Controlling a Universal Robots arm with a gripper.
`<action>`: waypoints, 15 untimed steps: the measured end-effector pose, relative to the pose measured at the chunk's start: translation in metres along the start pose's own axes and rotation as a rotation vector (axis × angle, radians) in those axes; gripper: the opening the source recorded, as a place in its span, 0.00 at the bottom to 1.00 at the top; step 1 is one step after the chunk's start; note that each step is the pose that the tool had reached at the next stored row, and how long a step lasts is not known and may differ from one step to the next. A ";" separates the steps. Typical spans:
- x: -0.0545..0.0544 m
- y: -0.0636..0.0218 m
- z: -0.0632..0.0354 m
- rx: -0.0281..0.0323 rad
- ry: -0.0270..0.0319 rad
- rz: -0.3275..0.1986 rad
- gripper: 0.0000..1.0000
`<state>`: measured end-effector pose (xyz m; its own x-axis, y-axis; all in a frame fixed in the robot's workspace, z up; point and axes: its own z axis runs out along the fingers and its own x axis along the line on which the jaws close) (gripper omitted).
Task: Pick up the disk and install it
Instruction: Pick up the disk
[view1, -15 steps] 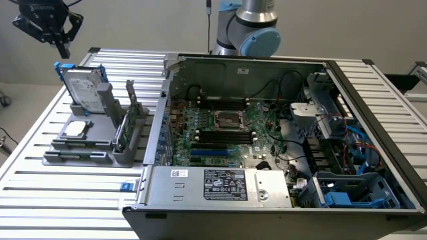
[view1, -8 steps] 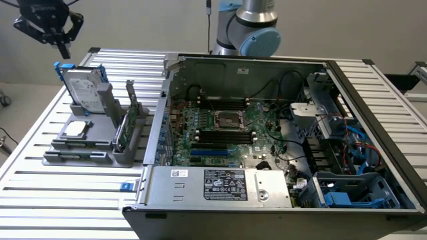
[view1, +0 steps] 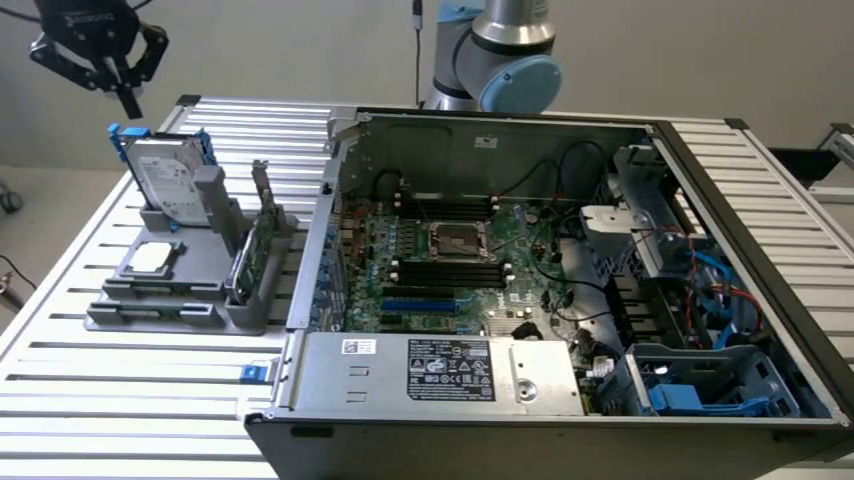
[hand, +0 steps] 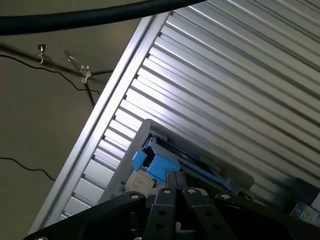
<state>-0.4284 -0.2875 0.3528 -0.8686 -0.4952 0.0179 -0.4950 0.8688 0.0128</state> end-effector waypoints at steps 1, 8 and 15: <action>0.000 0.0000 0.0002 0.0002 0.0002 -0.017 0.11; 0.000 0.0000 0.0006 0.0025 0.0017 -0.142 0.11; 0.000 0.0000 0.0007 0.0046 0.0035 -0.270 0.11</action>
<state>-0.4285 -0.2875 0.3522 -0.7047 -0.7093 0.0179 -0.7091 0.7049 0.0130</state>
